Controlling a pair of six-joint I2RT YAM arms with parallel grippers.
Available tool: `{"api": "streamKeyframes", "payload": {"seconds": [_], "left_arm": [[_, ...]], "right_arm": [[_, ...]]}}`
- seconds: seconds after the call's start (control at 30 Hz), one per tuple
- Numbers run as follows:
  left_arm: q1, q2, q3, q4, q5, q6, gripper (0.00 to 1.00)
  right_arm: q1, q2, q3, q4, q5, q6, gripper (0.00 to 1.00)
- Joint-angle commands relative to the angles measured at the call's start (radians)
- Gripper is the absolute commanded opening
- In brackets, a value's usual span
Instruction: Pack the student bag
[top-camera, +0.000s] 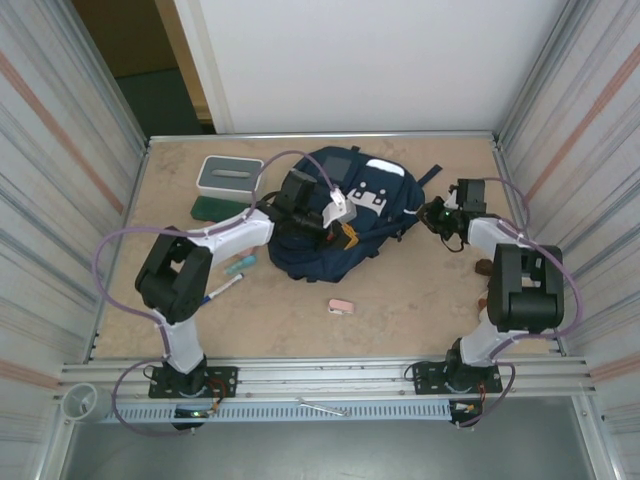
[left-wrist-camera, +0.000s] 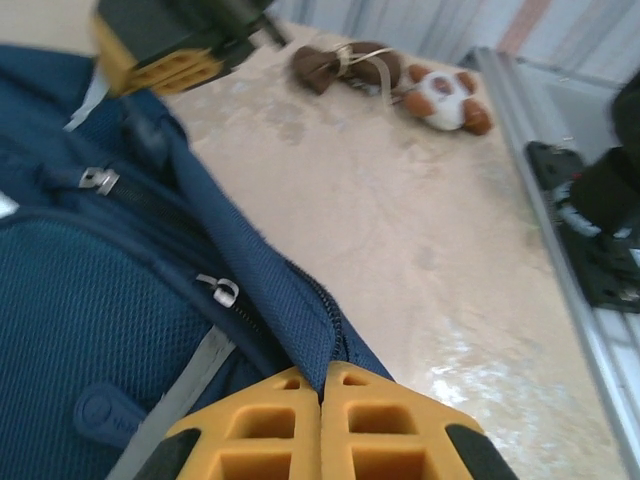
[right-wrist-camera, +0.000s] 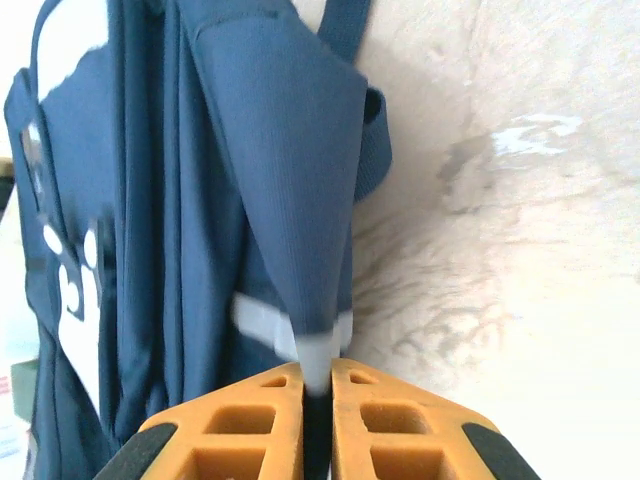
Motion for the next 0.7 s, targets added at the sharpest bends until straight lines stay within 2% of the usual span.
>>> {"api": "streamKeyframes", "payload": {"seconds": [0.0, 0.1, 0.2, 0.33, 0.4, 0.47, 0.5, 0.57, 0.67], "left_arm": [[0.041, 0.011, 0.081, 0.013, -0.191, -0.014, 0.01], [0.063, 0.007, 0.069, -0.006, -0.241, -0.034, 0.02], [0.093, -0.019, -0.011, 0.061, -0.281, -0.091, 0.07], [0.102, -0.066, -0.125, 0.151, -0.265, -0.098, 0.07], [0.096, -0.089, -0.166, 0.167, -0.227, -0.083, 0.07], [0.085, -0.107, -0.193, 0.17, -0.191, -0.07, 0.07], [0.082, -0.111, -0.201, 0.169, -0.181, -0.065, 0.07], [0.075, -0.117, -0.219, 0.172, -0.172, -0.06, 0.07], [0.073, -0.113, -0.231, 0.185, -0.174, -0.067, 0.08]], "right_arm": [[0.012, -0.029, -0.039, -0.04, 0.047, -0.049, 0.11], [0.049, -0.041, -0.099, -0.028, 0.052, -0.043, 0.1], [0.113, -0.053, -0.148, -0.046, 0.092, -0.049, 0.08], [0.175, -0.108, -0.218, -0.047, 0.123, -0.045, 0.09], [0.177, -0.155, -0.221, -0.047, 0.117, -0.048, 0.21], [0.164, -0.197, -0.189, -0.049, 0.113, -0.044, 0.43], [0.158, -0.201, -0.165, -0.051, 0.114, -0.038, 0.51], [0.145, -0.171, -0.1, -0.039, 0.118, -0.025, 0.59], [0.118, -0.058, 0.007, -0.012, 0.154, -0.001, 0.65]]}}
